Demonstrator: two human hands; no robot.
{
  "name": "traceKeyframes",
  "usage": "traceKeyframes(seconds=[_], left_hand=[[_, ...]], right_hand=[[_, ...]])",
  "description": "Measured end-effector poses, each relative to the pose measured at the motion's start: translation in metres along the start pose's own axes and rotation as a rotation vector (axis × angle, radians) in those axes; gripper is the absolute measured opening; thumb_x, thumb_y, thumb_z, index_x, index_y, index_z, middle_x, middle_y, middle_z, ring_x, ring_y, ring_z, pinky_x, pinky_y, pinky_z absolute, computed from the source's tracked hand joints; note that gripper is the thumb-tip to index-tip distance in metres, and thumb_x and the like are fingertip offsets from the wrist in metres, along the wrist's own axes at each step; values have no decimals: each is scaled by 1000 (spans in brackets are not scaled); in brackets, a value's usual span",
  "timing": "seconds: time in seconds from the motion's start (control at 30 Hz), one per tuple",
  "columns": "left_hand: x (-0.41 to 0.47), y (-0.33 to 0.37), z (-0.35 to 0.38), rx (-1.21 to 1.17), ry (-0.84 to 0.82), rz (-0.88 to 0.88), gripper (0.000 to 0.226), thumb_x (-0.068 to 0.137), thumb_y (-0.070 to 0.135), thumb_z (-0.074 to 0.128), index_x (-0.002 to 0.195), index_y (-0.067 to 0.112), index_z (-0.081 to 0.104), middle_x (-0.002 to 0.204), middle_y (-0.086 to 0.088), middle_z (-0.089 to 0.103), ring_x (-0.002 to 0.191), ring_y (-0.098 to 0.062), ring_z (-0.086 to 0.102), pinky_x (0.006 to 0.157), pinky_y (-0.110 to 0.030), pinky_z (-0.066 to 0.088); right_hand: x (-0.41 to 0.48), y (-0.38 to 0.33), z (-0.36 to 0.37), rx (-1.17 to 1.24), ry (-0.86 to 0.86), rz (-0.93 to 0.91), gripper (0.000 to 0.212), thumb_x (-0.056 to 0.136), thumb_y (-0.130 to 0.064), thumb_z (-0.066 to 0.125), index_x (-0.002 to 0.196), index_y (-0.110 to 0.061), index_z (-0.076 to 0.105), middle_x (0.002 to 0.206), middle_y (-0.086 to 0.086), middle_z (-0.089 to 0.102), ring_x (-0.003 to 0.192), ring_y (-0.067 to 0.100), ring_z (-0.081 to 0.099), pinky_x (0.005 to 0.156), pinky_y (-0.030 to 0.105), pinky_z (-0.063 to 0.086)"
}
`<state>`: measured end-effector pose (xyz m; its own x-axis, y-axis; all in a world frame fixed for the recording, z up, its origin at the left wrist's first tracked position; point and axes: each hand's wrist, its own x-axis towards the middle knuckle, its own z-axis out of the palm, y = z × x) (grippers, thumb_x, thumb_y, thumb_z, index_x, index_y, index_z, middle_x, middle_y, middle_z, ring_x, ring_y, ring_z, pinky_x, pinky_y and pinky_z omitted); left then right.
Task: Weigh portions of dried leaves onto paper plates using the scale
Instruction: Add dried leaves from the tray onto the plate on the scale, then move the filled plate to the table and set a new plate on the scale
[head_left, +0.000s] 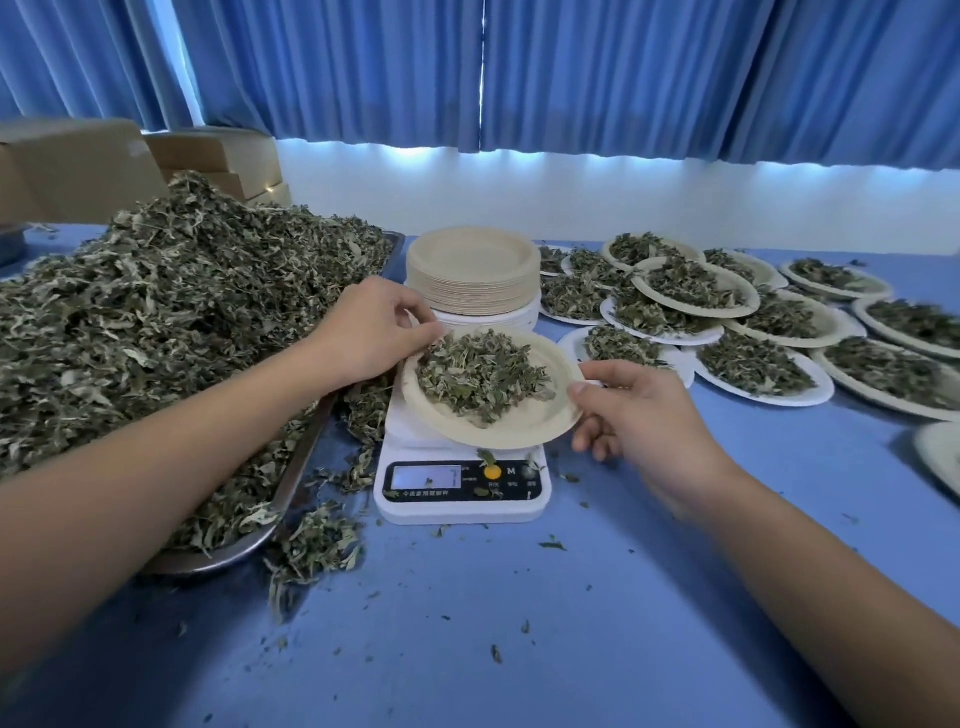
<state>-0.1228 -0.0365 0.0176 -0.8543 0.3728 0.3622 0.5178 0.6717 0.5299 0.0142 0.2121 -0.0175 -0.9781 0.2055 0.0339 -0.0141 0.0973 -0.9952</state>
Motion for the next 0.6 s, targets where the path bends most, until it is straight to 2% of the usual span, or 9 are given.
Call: traceKeyframes(seconds=[0.13,0.23,0.33,0.43,0.5,0.57,0.6], left_hand=[[-2,41,16,-163,-55,-65,9,88,31,76,82,24,75,43,11,56,38,1,42,54,-23,38],[-7,78,34,-269,-195,-134,6,88,25,77,85,19,76,43,6,57,35,-4,42,41,-15,34],[-15,112,61,-322,-356,-177,8,87,15,74,95,13,73,42,4,56,33,-8,43,36,-16,32],[-26,142,91,-346,-450,-213,12,86,11,70,98,9,69,44,0,58,35,-13,45,37,-19,37],[-29,157,109,-416,-476,-279,11,87,6,67,98,3,68,43,-1,57,32,-11,46,34,-17,35],[-27,169,123,-521,-506,-345,12,88,-1,64,100,-2,64,44,-3,58,34,-11,51,35,-17,39],[-26,176,130,-569,-524,-369,13,89,-3,64,102,-2,62,47,-5,60,37,-12,56,37,-19,44]], right_hand=[[-15,-8,-30,-23,151,12,8,95,-6,66,100,-12,70,54,3,65,44,14,57,41,22,42],[-34,-8,-68,-81,306,-4,6,93,-8,69,97,-14,71,49,1,60,41,13,52,42,24,41],[-52,2,-108,-170,456,34,3,91,-16,74,94,-17,75,46,0,56,41,11,49,51,30,42],[-65,13,-138,-197,554,107,3,90,-15,76,91,-12,77,48,-1,57,39,10,46,51,27,45],[-70,17,-154,-232,612,150,6,89,-16,77,92,-11,77,53,2,60,40,11,47,50,27,45],[-71,19,-167,-307,659,164,8,88,-19,79,93,-14,78,60,6,63,49,17,52,56,33,50],[-72,20,-173,-363,689,163,9,88,-21,78,95,-15,78,67,6,67,58,21,57,64,38,53]])
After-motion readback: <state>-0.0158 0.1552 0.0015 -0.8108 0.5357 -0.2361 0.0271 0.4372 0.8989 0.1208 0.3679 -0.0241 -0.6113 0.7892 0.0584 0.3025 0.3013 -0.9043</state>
